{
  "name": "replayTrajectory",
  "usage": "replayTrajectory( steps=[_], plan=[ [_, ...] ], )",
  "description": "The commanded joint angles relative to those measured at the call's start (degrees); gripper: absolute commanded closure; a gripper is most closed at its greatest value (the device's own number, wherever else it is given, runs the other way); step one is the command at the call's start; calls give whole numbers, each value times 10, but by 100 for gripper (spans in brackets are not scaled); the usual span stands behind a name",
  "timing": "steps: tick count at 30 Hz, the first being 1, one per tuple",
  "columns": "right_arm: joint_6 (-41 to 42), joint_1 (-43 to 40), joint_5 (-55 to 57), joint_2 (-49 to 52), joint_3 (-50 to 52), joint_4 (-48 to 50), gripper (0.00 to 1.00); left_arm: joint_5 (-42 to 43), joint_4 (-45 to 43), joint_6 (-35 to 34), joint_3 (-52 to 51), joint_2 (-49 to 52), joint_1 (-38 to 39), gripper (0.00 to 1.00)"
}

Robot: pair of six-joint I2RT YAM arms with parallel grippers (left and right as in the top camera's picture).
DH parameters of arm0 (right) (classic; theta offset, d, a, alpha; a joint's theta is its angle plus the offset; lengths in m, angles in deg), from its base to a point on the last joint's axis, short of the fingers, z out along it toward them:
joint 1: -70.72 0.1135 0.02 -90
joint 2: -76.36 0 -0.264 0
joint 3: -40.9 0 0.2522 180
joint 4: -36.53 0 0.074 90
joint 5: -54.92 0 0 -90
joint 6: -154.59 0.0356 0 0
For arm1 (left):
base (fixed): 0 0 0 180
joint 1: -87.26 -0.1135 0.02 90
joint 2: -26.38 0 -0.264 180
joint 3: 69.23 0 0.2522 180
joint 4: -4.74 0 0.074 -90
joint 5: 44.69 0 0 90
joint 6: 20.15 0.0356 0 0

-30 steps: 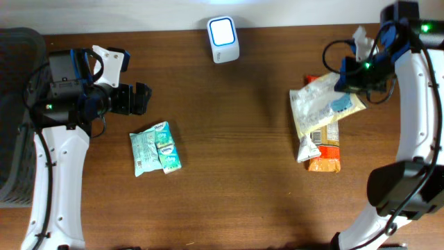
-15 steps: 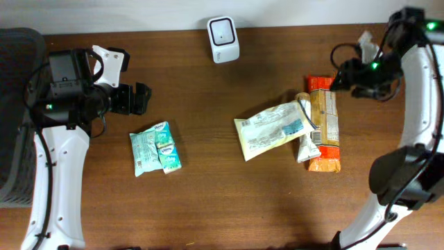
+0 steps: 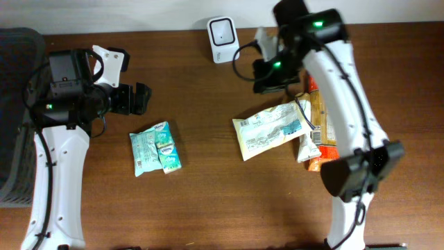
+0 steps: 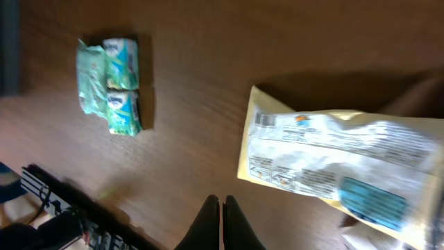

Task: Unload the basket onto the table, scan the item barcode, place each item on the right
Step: 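Reach the right gripper left to the green Kleenex packets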

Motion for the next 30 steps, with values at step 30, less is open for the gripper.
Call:
replayTrajectory(
  steps=[30],
  plan=[
    [81, -117, 196, 203, 154, 7, 96, 0, 0, 9, 7, -8, -1, 1]
  ],
)
